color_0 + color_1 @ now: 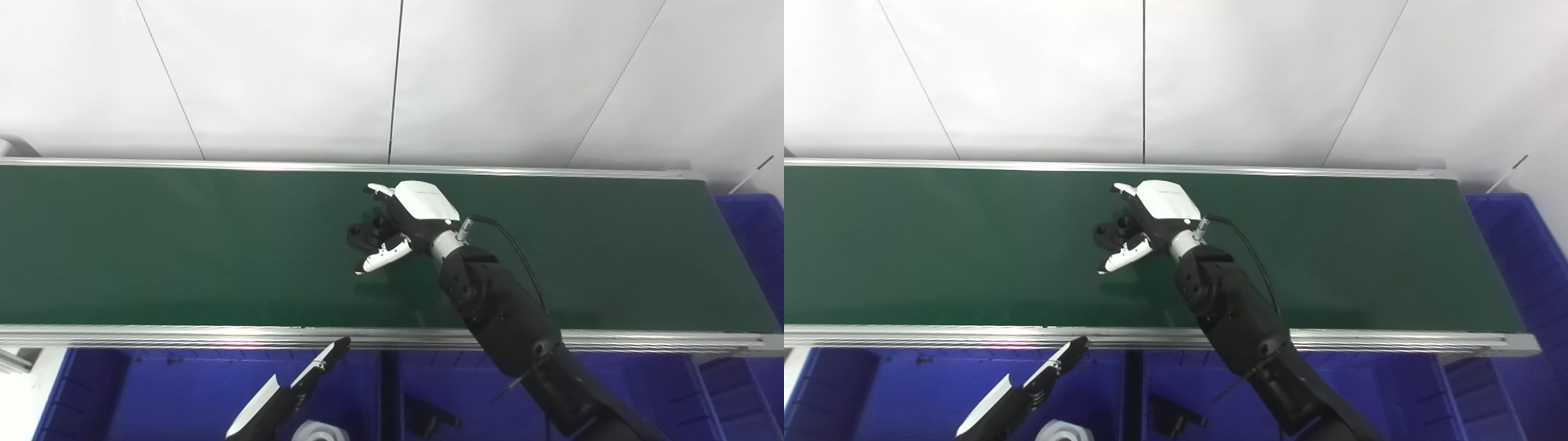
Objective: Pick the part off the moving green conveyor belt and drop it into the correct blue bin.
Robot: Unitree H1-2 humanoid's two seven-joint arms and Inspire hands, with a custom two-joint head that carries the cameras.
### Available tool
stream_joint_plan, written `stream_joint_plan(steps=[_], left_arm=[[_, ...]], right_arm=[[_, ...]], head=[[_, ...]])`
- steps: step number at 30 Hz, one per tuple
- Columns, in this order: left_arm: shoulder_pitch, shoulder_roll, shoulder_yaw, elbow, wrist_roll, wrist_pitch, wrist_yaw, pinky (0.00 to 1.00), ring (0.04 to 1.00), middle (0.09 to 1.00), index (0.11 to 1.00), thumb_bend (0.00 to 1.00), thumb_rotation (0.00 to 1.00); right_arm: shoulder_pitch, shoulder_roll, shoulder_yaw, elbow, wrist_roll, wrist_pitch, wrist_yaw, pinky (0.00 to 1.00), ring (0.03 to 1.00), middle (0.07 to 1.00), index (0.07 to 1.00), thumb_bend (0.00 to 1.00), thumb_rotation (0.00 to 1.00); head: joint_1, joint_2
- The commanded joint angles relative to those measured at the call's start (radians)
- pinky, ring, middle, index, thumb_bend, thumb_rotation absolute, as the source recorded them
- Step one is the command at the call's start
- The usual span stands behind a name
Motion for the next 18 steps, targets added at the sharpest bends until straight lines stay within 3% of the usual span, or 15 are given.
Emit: stream_joint_plan(steps=[1,2,5,8,13,18], left_arm=[[0.006,0.0,-0.005,-0.028,-0.012,-0.017,0.011,1.0,1.0,1.0,1.0,0.97,0.4],[0.005,0.0,-0.006,-0.029,-0.011,-0.017,0.013,1.0,1.0,1.0,1.0,0.97,0.4],[0.003,0.001,-0.007,-0.026,-0.025,-0.017,0.003,1.0,1.0,1.0,1.0,0.97,0.41],[0.001,0.004,-0.009,-0.031,-0.02,-0.017,0.006,1.0,1.0,1.0,1.0,0.96,0.41],[0.002,0.006,-0.008,-0.04,-0.007,-0.017,0.016,1.0,1.0,1.0,1.0,0.96,0.42],[0.006,0.007,-0.006,-0.053,0.005,-0.017,0.018,1.0,1.0,1.0,1.0,0.97,0.43]], right_arm=[[0.031,-0.013,0.018,-0.029,0.005,-0.007,0.042,0.6,0.71,0.77,0.883,0.88,0.42],[0.04,-0.023,0.025,-0.052,0.002,-0.002,0.053,0.59,0.698,0.76,0.881,0.87,0.41],[0.053,-0.049,0.045,-0.114,-0.007,0.022,0.112,0.28,0.353,0.451,0.877,0.83,0.37],[0.062,-0.066,0.055,-0.166,-0.019,0.056,0.171,0.18,0.231,0.336,0.864,0.84,0.35],[0.066,-0.086,0.074,-0.208,-0.057,0.117,0.268,0.24,0.297,0.41,0.856,0.85,0.34],[0.086,-0.102,0.086,-0.232,-0.078,0.116,0.296,0.24,0.288,0.396,0.851,0.84,0.33]], head=[[0.001,0.001],[0.0,0.002],[-0.002,0.003],[-0.004,0.006],[-0.006,0.012],[-0.007,0.02]])
